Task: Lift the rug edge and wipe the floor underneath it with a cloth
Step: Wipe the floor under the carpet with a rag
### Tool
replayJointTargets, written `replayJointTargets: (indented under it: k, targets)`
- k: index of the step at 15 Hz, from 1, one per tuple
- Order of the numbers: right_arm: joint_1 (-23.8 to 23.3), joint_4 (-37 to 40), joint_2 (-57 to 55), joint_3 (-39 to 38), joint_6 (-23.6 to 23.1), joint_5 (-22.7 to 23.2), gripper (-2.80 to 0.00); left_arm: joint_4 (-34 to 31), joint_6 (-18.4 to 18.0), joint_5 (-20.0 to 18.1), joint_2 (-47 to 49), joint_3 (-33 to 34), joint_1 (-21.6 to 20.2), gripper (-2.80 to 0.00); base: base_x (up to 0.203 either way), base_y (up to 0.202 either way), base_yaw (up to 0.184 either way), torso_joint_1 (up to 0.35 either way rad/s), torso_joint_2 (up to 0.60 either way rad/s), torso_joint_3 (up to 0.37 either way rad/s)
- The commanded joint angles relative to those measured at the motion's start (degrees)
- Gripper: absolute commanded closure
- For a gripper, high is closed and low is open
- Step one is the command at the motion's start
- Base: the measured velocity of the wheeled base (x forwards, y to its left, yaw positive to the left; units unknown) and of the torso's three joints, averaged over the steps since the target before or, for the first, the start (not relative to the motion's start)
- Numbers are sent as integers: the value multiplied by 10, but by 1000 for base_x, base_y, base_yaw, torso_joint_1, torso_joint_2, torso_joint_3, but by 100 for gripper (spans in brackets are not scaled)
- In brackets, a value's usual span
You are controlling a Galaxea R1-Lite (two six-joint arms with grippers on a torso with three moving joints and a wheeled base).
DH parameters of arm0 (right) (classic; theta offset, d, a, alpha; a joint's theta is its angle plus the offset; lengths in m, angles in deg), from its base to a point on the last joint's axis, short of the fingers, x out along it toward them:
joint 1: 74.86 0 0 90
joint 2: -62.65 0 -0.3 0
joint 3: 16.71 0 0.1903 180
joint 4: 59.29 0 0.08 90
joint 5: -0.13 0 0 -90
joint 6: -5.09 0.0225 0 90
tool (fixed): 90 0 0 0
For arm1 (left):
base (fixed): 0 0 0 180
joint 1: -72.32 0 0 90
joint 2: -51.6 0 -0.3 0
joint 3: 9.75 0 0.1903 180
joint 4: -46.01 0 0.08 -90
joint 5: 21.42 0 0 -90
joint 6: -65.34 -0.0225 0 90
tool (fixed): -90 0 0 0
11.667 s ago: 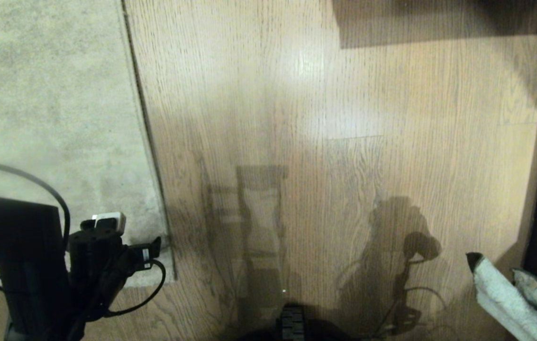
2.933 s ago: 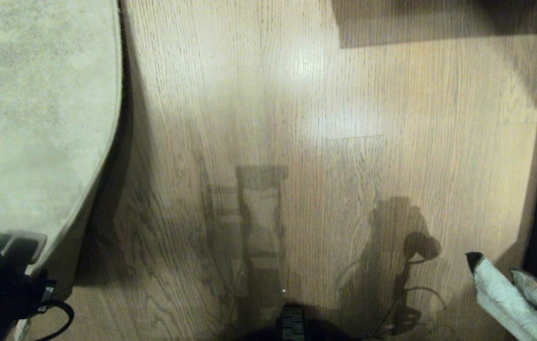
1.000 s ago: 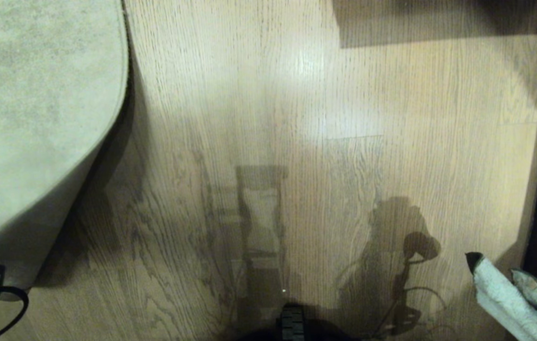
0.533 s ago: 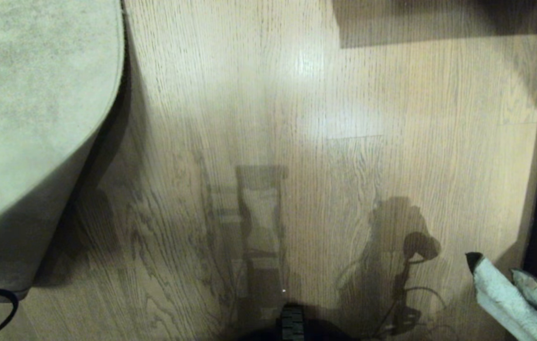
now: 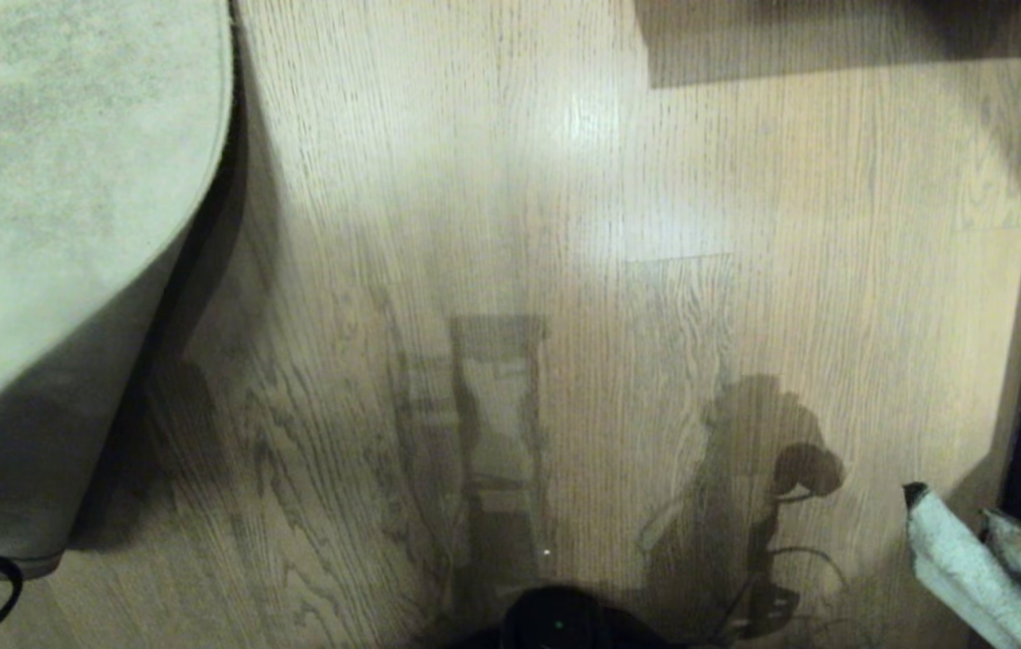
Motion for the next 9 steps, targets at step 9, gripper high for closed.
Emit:
replayJointTargets:
  k: [9]
  targets:
    - [0, 0, -1, 0, 0, 0, 0, 27, -1, 1, 10, 0, 0, 0, 0, 192, -1, 2, 2, 4]
